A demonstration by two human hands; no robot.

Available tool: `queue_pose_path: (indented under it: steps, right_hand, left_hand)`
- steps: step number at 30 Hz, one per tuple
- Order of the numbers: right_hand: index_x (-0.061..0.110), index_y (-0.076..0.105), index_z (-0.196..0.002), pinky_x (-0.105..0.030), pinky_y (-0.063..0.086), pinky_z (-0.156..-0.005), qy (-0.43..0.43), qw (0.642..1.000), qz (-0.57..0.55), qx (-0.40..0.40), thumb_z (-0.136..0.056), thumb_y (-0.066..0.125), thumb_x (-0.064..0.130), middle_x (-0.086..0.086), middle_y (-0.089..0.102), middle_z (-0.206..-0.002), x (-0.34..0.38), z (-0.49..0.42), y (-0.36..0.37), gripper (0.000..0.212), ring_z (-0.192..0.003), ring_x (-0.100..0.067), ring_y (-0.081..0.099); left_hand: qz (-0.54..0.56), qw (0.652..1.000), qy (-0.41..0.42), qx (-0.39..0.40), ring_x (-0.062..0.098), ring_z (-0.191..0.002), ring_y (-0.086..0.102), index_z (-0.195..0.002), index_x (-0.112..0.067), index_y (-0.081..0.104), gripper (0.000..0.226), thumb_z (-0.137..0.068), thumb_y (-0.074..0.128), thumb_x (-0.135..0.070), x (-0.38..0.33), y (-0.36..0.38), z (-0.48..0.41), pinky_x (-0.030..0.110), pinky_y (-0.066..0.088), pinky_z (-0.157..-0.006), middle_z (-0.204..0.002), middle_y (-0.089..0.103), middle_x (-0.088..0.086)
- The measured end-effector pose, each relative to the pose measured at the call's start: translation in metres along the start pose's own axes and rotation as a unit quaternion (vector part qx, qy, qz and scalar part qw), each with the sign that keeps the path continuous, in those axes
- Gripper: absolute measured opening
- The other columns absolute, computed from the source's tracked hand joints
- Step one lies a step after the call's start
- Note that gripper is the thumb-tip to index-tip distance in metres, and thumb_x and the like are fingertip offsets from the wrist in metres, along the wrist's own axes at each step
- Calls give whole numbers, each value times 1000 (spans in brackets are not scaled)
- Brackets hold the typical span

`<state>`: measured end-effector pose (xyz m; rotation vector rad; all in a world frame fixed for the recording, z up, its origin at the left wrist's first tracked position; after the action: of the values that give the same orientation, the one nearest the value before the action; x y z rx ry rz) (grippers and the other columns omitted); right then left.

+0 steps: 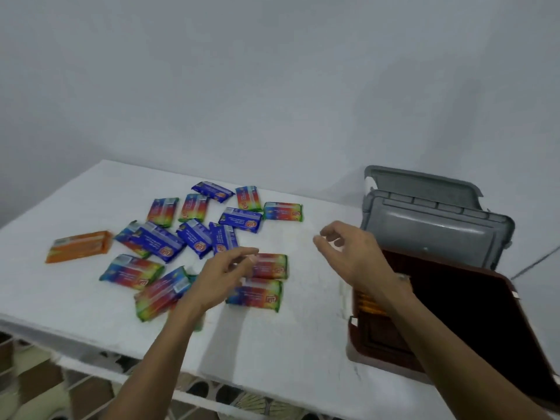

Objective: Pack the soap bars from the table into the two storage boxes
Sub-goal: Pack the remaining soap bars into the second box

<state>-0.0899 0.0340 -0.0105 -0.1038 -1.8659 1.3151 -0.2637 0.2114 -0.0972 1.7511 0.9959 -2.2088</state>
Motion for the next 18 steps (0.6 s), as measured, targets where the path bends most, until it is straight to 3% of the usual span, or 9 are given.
queue_pose_path:
  steps: [9,12,15,18]
  right_hand:
    - [17,63,-122,-25,50,-86,-73,988,-57,120,-97,57,35,2,66,-117,128,-58,138,31,-100,-10,60]
    - [15,60,-125,-32,50,-93,-99,982,-54,154,-97,58,35,-3,65,-122,161,-75,185,35,-105,-16,60]
    - [15,58,-128,-37,51,-92,-114,977,-35,175,-96,59,36,-5,63,-124,184,-91,228,39,-107,-20,59]
    - [18,49,-138,-42,47,-99,-126,975,1,186,-94,61,42,-7,57,-133,198,-108,263,52,-119,-24,53]
  left_hand:
    - [-96,978,-41,-181,7,-93,65,-114,-25,70,22,-95,60,-30,81,-172,10,25,53,-78,-106,70,-8]
    - [-161,961,-59,-217,9,-96,61,-115,-22,69,23,-94,62,-19,110,-215,7,23,46,-76,-106,66,-5]
    - [-217,948,-74,-220,20,-102,65,-120,-19,67,29,-91,64,-15,142,-251,0,35,53,-86,-117,67,4]
    - [-310,930,-90,-176,29,-130,50,-129,-22,62,42,-88,68,-17,173,-280,-14,40,38,-106,-139,55,11]
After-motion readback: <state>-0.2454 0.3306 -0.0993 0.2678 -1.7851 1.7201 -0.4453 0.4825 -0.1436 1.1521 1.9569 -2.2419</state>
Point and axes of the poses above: each hand's wrist, its own z-axis away from the middle knuckle, its own y-axis out of the palm, x = y × z, the point moved 3 cm from there along -z, towards the middle knuckle
